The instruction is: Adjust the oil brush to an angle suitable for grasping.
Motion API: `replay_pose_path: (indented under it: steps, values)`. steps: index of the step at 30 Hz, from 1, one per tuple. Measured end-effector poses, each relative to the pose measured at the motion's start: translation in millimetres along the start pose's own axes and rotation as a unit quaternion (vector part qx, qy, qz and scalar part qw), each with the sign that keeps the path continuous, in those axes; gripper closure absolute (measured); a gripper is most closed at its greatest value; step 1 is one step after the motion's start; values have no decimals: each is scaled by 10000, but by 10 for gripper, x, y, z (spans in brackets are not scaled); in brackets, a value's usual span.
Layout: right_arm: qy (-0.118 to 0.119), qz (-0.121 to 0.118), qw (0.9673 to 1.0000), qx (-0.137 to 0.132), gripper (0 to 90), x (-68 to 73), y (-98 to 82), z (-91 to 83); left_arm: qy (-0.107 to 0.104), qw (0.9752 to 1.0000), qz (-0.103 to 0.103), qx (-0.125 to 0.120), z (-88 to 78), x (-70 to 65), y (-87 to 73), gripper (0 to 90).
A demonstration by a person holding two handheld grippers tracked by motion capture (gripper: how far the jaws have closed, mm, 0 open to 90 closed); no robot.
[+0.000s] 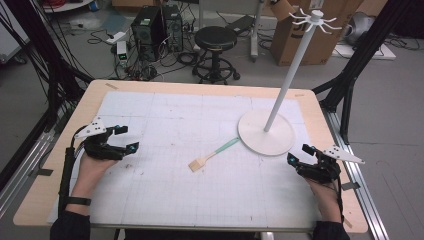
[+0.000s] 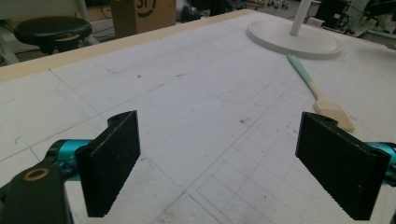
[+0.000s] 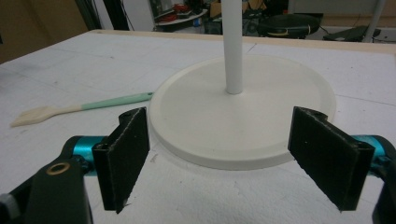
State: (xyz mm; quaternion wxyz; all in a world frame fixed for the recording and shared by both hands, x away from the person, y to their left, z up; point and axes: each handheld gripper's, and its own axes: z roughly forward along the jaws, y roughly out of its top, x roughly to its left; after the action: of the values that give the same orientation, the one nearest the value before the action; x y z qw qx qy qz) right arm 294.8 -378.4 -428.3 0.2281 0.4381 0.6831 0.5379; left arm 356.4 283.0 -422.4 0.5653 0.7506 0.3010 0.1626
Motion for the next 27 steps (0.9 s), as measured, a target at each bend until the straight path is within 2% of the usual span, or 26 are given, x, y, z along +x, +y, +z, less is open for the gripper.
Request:
replay_pose_path:
  steps: [7,27]
  values:
    - [-20,32,10000,-2,197,-21,4,2,-37,9998,-106,-145,-46,16,15,141]
    - [-43,39,10000,40,178,-39,-2,36,-56,9998,-161,-88,-63,29,7,126]
